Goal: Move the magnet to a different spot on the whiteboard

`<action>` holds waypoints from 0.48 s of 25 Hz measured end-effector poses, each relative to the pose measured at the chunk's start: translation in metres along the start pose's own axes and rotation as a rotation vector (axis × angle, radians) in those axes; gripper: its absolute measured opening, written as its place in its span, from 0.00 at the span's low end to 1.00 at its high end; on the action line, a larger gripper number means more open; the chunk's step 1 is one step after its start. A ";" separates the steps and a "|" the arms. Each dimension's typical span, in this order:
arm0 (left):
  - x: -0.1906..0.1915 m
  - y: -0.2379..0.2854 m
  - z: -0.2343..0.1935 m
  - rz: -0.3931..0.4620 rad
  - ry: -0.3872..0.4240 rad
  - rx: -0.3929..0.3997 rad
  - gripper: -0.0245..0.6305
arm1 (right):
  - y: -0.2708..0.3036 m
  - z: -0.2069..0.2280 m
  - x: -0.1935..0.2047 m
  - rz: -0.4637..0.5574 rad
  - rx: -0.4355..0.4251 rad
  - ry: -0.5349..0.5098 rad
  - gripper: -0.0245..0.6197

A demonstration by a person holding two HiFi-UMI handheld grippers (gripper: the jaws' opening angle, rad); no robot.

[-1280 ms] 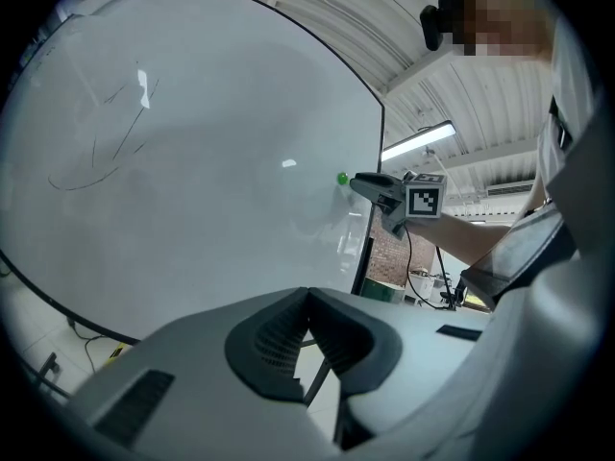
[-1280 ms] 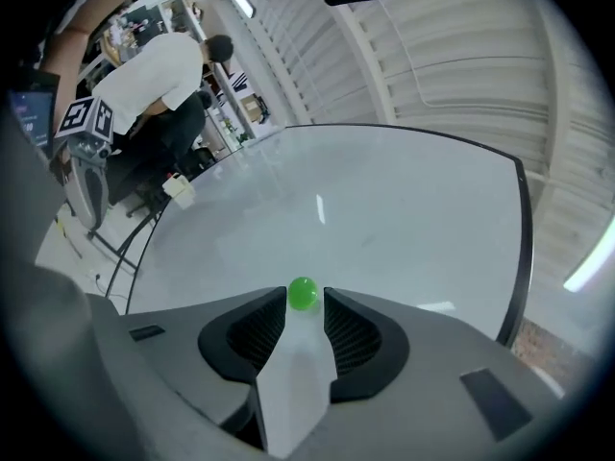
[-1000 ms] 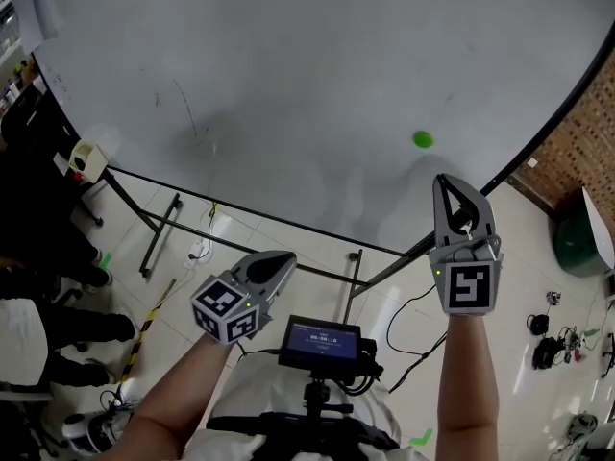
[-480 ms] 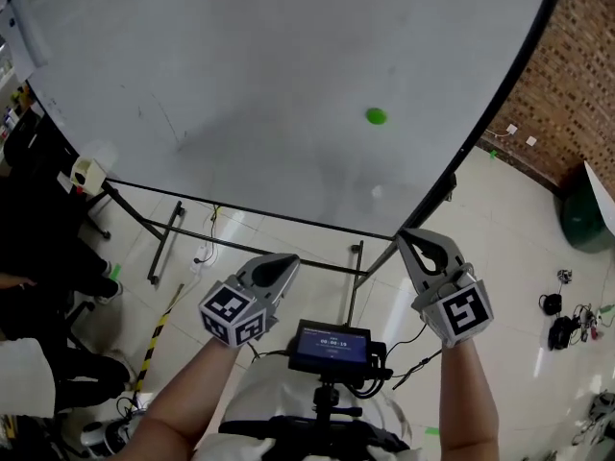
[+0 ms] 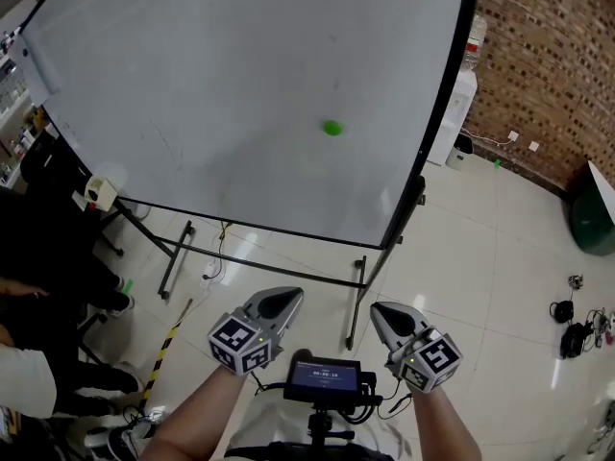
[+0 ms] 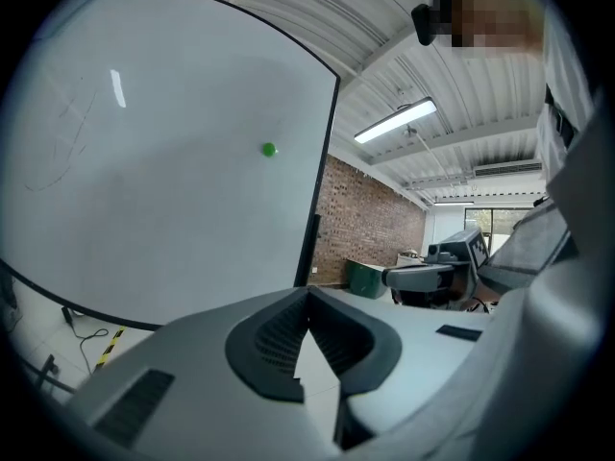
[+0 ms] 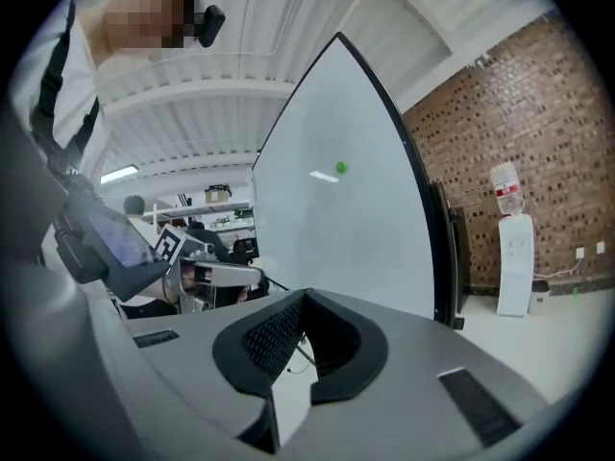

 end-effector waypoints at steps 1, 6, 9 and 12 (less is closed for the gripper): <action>0.002 -0.002 0.007 0.000 -0.001 -0.002 0.08 | -0.006 -0.003 0.003 0.001 -0.003 0.022 0.08; 0.017 -0.018 0.036 0.011 -0.039 -0.038 0.08 | -0.028 -0.021 0.016 0.014 -0.028 0.081 0.08; 0.023 -0.028 0.048 0.020 -0.049 -0.057 0.08 | -0.036 -0.028 0.015 0.018 -0.047 0.075 0.08; 0.029 -0.037 0.059 0.025 -0.046 -0.067 0.08 | -0.043 -0.032 0.012 0.023 -0.056 0.063 0.08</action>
Point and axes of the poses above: the fingertips, and each gripper's own axes: y forward along the fingers, z to its right, x out of its underside, the point moved 10 cm from there along -y, backward along the fingers, and after that the axes turned 11 degrees about -y, right-handed, at the moved point
